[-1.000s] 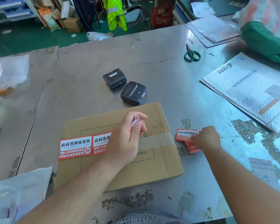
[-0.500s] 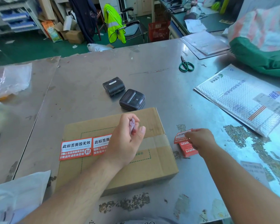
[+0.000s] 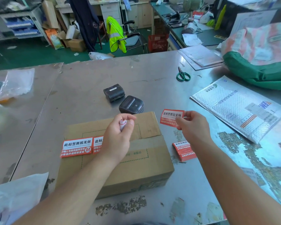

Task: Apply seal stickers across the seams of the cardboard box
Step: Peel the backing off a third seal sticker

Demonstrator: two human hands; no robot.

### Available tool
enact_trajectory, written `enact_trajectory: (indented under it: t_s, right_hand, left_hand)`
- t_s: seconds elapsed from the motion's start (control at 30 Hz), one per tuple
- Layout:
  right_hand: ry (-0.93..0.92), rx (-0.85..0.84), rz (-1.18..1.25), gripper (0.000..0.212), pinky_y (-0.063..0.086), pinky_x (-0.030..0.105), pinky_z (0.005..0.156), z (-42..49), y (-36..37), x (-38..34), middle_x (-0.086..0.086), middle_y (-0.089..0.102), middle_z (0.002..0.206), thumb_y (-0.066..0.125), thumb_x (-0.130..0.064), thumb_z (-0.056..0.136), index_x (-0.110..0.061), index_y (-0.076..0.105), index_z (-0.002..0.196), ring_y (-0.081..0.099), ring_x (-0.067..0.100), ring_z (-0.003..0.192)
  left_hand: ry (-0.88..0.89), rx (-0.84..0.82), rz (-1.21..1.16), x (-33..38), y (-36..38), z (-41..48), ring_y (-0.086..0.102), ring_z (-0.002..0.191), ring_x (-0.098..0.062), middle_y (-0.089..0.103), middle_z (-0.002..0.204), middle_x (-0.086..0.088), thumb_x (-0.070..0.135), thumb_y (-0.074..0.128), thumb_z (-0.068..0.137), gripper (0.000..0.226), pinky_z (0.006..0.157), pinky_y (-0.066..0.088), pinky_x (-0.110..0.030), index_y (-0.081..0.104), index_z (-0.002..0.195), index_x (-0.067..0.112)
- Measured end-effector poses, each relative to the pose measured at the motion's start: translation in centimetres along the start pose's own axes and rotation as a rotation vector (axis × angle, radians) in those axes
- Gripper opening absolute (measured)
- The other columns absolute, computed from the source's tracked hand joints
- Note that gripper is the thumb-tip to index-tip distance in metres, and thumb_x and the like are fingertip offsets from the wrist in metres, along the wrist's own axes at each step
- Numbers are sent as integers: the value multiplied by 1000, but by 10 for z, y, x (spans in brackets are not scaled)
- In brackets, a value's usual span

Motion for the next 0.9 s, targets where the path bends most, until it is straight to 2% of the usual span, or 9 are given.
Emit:
enact_trajectory:
  t_s: [0.1,0.2,0.33,0.47,0.53,0.63,0.7,0.77,0.9]
  right_hand:
    - [-89,-31,26,6,44,13,47,-14,5,-29,-7,75,81,61,-17,92,-20,65,96,72,9,64]
    - [-145,-73,115,6,44,15,47,-30,12,-50,-6,76,79,61,-16,94,-22,63,94,72,8,59]
    - [-156,-204,291,2,45,19,48,-44,26,-64,0,78,82,63,-12,96,-14,63,96,67,12,52]
    - [-104,-435,432,5,45,25,51,-56,50,-66,3,76,79,63,-8,97,-7,63,101,62,15,52]
    - [-117,-486,385,5,44,25,51,-59,58,-65,3,75,77,63,-8,96,-6,63,101,62,15,52]
    - [-138,-530,308,4,44,25,51,-63,68,-64,3,76,75,64,-9,96,-7,63,99,62,15,52]
    - [-159,-520,221,2,45,26,53,-64,73,-63,0,77,76,64,-12,96,-11,63,97,65,15,55]
    - [-189,-486,128,4,46,25,54,-65,76,-64,-1,78,78,66,-17,95,-15,65,96,68,14,56]
    - [-245,-373,-5,9,45,15,50,-65,80,-67,-5,77,75,69,-29,93,-21,64,91,69,9,52]
  left_hand:
    - [-61,-30,-23,-7,-8,0,44,59,-12,52,61,15,37,48,95,19,61,42,-32,66,90,36]
    - [-45,-13,8,-4,-21,0,45,54,-3,64,79,16,28,47,102,21,61,42,-22,68,100,34]
    - [-115,36,-82,-3,-35,1,48,51,6,56,71,18,27,63,93,14,57,43,-11,66,107,25]
    - [-212,-24,-252,-6,-38,3,36,48,-7,62,79,7,58,66,73,46,64,38,-28,69,107,27]
    - [-225,-36,-233,-4,-41,2,32,48,-10,58,70,-2,63,62,77,44,64,35,-31,73,102,28]
    - [-213,8,-143,-2,-46,2,43,42,-3,52,45,14,39,65,91,18,53,39,-18,71,90,22]
    - [-187,26,-80,-1,-49,2,55,44,0,63,51,13,29,70,88,10,51,46,-18,68,84,20]
    - [-161,54,9,-3,-54,1,68,56,-7,73,64,8,29,74,85,11,55,54,-25,69,81,21]
    - [-118,117,172,-2,-63,-1,72,64,-10,75,70,7,35,75,83,14,61,59,-33,68,79,23]
Point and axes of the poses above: each hand's wrist, its own z-axis towards the middle knuckle, its own y-axis out of the palm, x = y × z, the point moved 8 cm from there along z, towards the middle knuckle
